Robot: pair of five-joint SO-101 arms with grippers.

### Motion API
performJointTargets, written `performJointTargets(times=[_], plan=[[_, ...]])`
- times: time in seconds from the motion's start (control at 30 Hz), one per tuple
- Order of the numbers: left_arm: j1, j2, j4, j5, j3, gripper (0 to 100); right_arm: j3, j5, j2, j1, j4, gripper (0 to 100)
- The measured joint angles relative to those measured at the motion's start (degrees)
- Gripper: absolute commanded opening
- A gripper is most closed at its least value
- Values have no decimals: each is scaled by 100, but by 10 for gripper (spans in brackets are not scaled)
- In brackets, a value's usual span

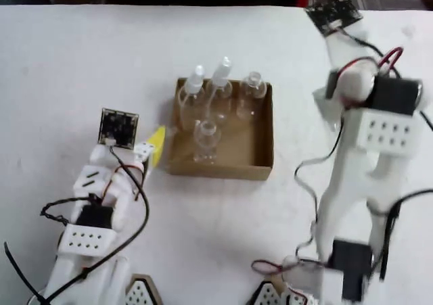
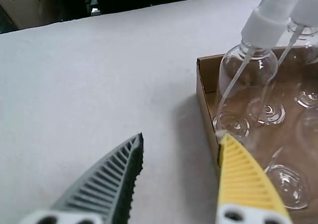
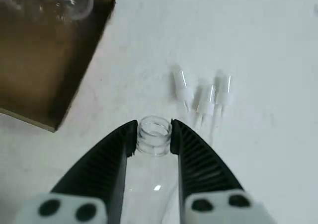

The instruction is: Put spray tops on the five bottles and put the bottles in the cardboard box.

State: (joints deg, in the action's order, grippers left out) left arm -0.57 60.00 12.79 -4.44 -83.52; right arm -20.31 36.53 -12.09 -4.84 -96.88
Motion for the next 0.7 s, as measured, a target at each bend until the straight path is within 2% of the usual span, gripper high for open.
performJointTargets(times=[0.13, 0.27, 0.4, 0.53, 0.7], plan=[[-9, 0, 0, 0, 0, 233, 993, -369, -1002, 501, 466, 16], [-9, 0, 0, 0, 0, 233, 2233, -818, -2057, 721, 1380, 16], [0, 0, 0, 0, 0, 233, 3235, -949, -3015, 1187, 2189, 16], [-9, 0, 0, 0, 0, 233, 3736, -1020, -3499, 1530, 2646, 16], [0, 0, 0, 0, 0, 233, 4079, -1732, -3684, 1556, 3112, 16]])
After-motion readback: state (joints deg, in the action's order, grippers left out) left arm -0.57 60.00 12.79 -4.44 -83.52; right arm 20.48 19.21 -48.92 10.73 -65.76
